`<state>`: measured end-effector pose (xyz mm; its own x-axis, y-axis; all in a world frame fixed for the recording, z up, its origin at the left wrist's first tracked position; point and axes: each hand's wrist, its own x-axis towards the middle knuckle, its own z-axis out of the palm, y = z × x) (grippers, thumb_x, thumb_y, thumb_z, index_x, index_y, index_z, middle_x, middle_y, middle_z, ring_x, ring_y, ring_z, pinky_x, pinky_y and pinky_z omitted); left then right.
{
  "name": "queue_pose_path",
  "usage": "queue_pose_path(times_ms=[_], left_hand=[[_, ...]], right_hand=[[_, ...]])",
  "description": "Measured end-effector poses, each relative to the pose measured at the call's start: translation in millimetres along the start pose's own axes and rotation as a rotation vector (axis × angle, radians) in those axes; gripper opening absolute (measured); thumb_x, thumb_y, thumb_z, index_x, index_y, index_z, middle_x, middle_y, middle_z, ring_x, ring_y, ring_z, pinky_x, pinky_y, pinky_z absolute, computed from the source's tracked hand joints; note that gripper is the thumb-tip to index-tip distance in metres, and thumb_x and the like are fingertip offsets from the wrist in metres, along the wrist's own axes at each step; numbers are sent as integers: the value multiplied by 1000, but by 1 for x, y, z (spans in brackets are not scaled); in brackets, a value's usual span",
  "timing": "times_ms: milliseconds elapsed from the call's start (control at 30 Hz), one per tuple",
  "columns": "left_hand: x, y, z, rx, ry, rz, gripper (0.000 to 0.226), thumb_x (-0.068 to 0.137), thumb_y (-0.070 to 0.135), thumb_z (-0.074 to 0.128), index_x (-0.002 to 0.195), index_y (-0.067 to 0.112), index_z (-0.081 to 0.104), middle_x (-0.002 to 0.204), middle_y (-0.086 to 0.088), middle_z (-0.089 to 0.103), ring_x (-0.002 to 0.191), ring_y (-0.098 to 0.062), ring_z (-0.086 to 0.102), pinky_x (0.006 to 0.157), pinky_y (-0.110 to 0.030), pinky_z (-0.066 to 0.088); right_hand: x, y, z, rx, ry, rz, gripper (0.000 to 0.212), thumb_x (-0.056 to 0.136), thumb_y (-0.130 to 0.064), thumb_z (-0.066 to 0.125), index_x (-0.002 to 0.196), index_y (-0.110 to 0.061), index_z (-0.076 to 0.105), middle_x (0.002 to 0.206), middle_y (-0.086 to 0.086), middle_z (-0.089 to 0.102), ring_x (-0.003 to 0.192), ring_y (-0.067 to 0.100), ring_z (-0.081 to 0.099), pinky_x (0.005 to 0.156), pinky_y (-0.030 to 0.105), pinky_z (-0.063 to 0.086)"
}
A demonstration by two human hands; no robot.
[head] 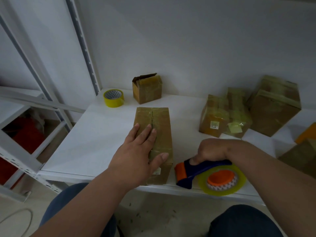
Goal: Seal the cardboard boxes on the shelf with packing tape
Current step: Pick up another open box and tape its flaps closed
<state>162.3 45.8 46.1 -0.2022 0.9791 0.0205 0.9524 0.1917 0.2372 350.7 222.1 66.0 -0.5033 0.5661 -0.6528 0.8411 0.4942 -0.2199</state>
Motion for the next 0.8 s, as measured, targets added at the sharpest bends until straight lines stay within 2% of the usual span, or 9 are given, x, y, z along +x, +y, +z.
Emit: queue_pose_path(times_ms=[100, 200, 300, 400, 467, 533, 600, 700, 800], left_hand=[[-2, 0, -4, -64, -28, -13, 90, 79, 79, 4, 152, 29, -15, 161, 16, -12, 145, -11, -26, 120, -30, -7], [-3, 1, -12, -427, -34, -35, 77, 88, 69, 21, 148, 38, -16, 159, 21, -12, 145, -1, -21, 123, -32, 0], [-2, -2, -18, -742, 50, -90, 62, 96, 60, 35, 146, 46, 0, 159, 24, -4, 146, 1, -14, 123, -42, 3], [-4, 4, -20, -537, 269, -139, 67, 85, 61, 32, 148, 39, 31, 157, 15, 24, 149, -12, 11, 119, -52, 16], [-12, 19, -32, -545, 355, -156, 52, 89, 56, 41, 136, 36, 51, 139, 19, 46, 135, -11, 37, 112, -47, 32], [-23, 37, -47, -726, 300, -160, 28, 92, 48, 49, 117, 43, 57, 119, 26, 54, 113, -1, 52, 99, -35, 46], [-33, 53, -60, -920, 156, -198, 22, 87, 54, 52, 105, 45, 59, 108, 24, 62, 100, 5, 58, 87, -23, 50], [-41, 61, -61, -1202, -69, -236, 55, 65, 76, 50, 102, 39, 68, 100, 16, 71, 99, -4, 64, 92, -31, 51], [-43, 62, -53, -1507, -266, -214, 58, 74, 65, 67, 104, 16, 69, 98, -2, 72, 93, -18, 65, 86, -34, 52]], right_hand=[[-6, 11, 9, 93, 53, 15, 49, 78, -62, 65, 61, -17, 56, 69, -2, 54, 60, 11, 51, 58, 24, 37], [-35, 22, 1, 245, 217, -25, 55, 77, -68, 56, 80, -15, 68, 81, 2, 67, 71, 15, 64, 64, 25, 43], [-69, 24, 3, 337, 436, -108, 71, 64, -86, 48, 78, -19, 67, 72, 0, 68, 63, 10, 65, 61, 25, 44], [-99, 23, 12, 337, 617, -188, 86, 45, -101, 34, 74, -26, 65, 72, -8, 67, 58, 7, 61, 55, 20, 41], [-115, 22, 19, 386, 678, -259, 79, 49, -99, 36, 74, -30, 65, 72, -8, 68, 57, 8, 62, 52, 18, 43], [-126, 16, 26, 450, 718, -323, 69, 55, -95, 41, 79, -35, 64, 71, -4, 68, 55, 10, 61, 48, 13, 41], [-133, 9, 32, 512, 739, -369, 65, 57, -94, 44, 81, -37, 64, 69, -1, 68, 51, 10, 59, 45, 11, 38], [-139, 0, 40, 569, 739, -413, 63, 58, -92, 47, 82, -36, 64, 63, -5, 66, 50, 9, 59, 45, 13, 40], [-142, -5, 46, 617, 719, -443, 61, 59, -90, 50, 83, -36, 65, 65, -7, 66, 52, 9, 60, 47, 15, 42]])
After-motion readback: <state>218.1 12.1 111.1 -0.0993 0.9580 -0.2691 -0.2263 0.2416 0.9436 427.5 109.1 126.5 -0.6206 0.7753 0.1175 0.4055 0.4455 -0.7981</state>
